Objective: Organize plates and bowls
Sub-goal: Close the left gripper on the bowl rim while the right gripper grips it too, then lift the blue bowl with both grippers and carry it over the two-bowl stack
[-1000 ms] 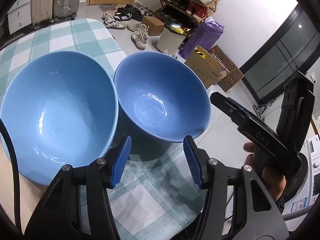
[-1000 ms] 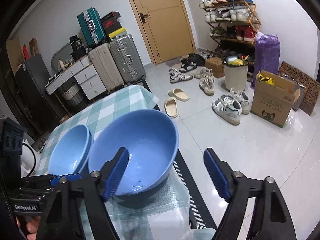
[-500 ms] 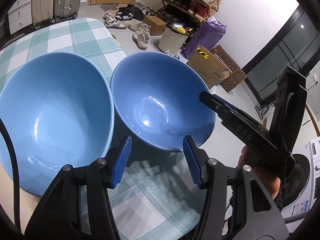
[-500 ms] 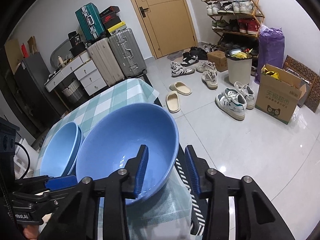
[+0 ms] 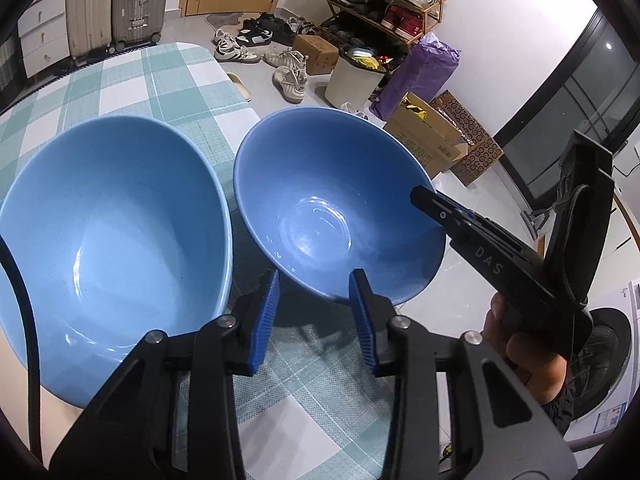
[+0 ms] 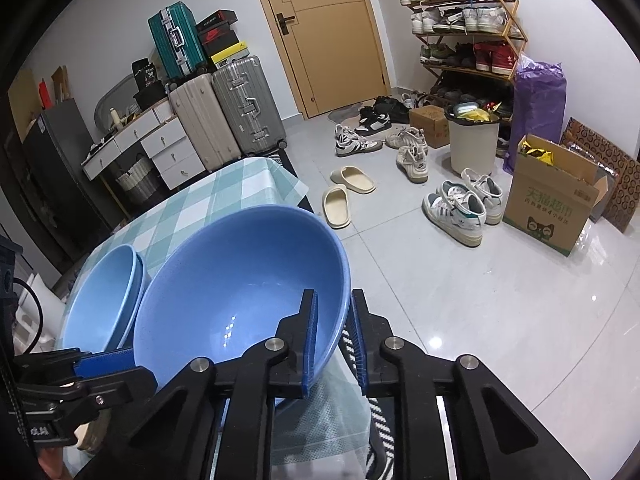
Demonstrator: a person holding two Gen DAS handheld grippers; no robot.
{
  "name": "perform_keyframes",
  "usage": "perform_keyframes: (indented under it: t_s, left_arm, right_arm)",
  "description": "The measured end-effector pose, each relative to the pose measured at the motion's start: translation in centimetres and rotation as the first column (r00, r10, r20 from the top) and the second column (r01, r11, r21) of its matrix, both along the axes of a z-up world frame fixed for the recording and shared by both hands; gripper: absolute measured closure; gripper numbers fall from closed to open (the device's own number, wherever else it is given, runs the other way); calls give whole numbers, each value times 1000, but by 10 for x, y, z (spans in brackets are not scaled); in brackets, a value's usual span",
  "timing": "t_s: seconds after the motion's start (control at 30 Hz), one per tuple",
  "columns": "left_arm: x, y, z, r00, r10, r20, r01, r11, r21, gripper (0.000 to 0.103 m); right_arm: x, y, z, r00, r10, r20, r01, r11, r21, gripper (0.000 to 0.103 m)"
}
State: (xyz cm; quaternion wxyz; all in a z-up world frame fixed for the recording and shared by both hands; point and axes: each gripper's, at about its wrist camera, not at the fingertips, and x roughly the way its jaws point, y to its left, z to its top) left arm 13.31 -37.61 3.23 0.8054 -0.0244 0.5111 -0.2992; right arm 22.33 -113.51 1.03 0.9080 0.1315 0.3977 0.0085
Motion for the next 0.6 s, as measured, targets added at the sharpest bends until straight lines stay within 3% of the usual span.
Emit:
perform_keyframes:
  t_s: [0.6]
  left_arm:
    - [-5,-5,1,999,-36,32,35,999,28,70]
  right_arm:
    - [-8,3,0,1000,-3,3,3,1000,-29,87]
